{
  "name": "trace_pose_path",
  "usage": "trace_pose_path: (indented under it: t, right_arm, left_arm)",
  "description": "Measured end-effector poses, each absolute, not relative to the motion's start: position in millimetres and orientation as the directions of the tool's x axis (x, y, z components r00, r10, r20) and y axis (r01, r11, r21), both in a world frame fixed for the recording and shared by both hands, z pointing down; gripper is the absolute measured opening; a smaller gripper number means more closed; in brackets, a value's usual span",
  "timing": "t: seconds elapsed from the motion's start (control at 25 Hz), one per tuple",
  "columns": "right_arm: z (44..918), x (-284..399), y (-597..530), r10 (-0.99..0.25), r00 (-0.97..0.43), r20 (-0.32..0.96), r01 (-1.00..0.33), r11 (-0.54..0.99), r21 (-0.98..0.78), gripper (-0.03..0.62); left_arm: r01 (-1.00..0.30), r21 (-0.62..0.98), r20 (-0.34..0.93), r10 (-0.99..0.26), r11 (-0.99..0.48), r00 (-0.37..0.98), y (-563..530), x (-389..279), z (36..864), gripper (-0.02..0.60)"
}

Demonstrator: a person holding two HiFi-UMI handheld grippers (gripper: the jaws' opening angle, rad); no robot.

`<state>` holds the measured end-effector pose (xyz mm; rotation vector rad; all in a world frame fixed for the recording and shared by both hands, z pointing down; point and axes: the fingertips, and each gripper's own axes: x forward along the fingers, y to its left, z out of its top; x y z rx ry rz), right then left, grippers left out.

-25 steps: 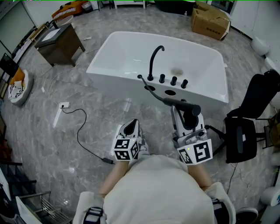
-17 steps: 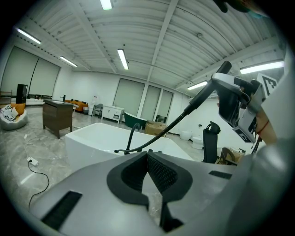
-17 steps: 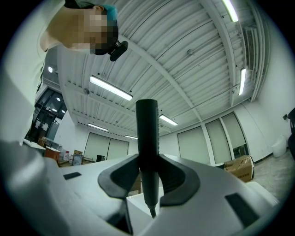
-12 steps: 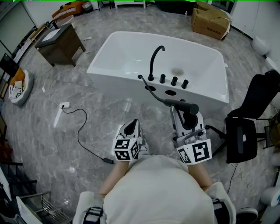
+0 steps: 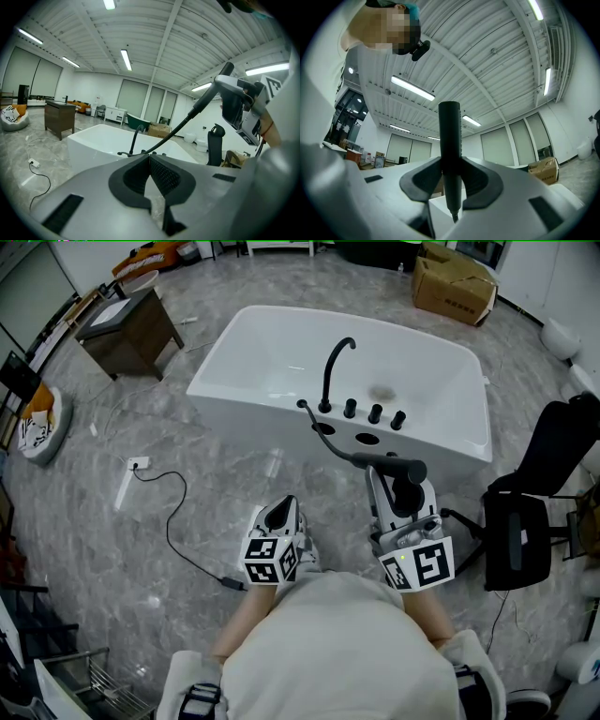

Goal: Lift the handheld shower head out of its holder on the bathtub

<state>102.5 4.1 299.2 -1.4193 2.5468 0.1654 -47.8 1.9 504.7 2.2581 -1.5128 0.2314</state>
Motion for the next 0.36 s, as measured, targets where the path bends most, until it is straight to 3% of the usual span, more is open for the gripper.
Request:
trace_pose_path:
  t: [0.36]
  right_arm:
    - [298.6,96.8,-1.0,-0.823,-0.511,-0.249,-0.848,0.53,-0.011,0.138]
  left_arm:
    - [-0.918,0.245,0.362,-0.849,-0.312,0.385,0.3,-56.7,507.6,0.021]
